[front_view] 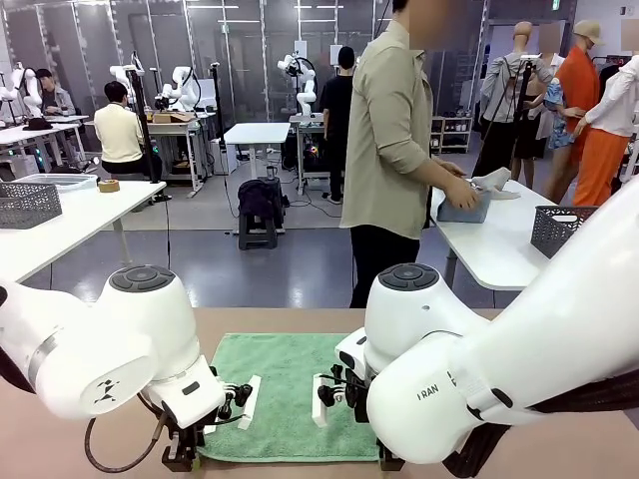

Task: Fold the towels and place them in the basket.
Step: When a person lays out a Towel with hook on the table, fold it in half twice.

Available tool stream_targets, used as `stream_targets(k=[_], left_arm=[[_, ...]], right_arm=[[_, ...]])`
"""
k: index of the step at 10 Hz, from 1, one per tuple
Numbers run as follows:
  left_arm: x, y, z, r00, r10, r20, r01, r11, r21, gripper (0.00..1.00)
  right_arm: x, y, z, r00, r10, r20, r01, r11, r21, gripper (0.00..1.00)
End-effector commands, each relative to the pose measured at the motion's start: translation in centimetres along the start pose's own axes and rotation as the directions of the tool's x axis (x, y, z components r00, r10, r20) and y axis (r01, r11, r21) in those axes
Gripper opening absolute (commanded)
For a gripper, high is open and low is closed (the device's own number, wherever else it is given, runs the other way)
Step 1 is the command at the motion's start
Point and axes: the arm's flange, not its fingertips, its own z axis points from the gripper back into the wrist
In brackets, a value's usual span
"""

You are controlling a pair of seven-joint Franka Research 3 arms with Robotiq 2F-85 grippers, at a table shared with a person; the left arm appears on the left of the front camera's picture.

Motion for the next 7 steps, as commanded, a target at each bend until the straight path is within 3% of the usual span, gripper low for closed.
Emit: stream_targets(k=[1,2,3,4,5,6,7], left_arm=[[-3.5,-5.6,-1.0,1.0,0.012,-0.012,-0.012,0.999,0.034,0.21],[-3.5,-5.6,-0.9,1.0,0.017,-0.004,-0.017,0.999,0.032,0.07],[-3.4,-5.6,-0.9,0.999,0.01,-0.03,-0.008,0.999,0.044,0.32],[-3.3,-5.6,-0.9,0.999,0.006,-0.041,-0.003,0.999,0.05,0.0],[-3.2,-5.7,-1.0,0.999,0.003,-0.037,-0.001,0.999,0.051,0.13],[-3.2,-5.7,-0.9,1.0,0.012,-0.019,-0.012,1.0,0.026,0.0],[0.3,-0.1,0.1,1.0,-0.007,-0.02,0.007,1.0,0.021,0.0]], right_arm=[[-2.7,3.3,-1.1,0.999,-0.028,-0.025,0.026,0.999,-0.043,0.21],[-2.7,3.3,-1.1,0.999,-0.028,-0.024,0.027,0.999,-0.045,0.19],[-2.8,3.3,-1.1,0.999,-0.023,-0.03,0.022,0.999,-0.041,0.19],[-2.8,3.4,-1.2,0.999,-0.019,-0.031,0.018,0.999,-0.038,0.0],[-2.8,3.3,-1.1,1.0,-0.02,-0.023,0.019,0.999,-0.032,0.04],[-2.8,3.3,-1.1,1.0,-0.029,-0.009,0.029,0.999,-0.025,0.0],[-0.1,-0.1,0.1,1.0,0.001,-0.013,-0.001,1.0,-0.016,0.0]])
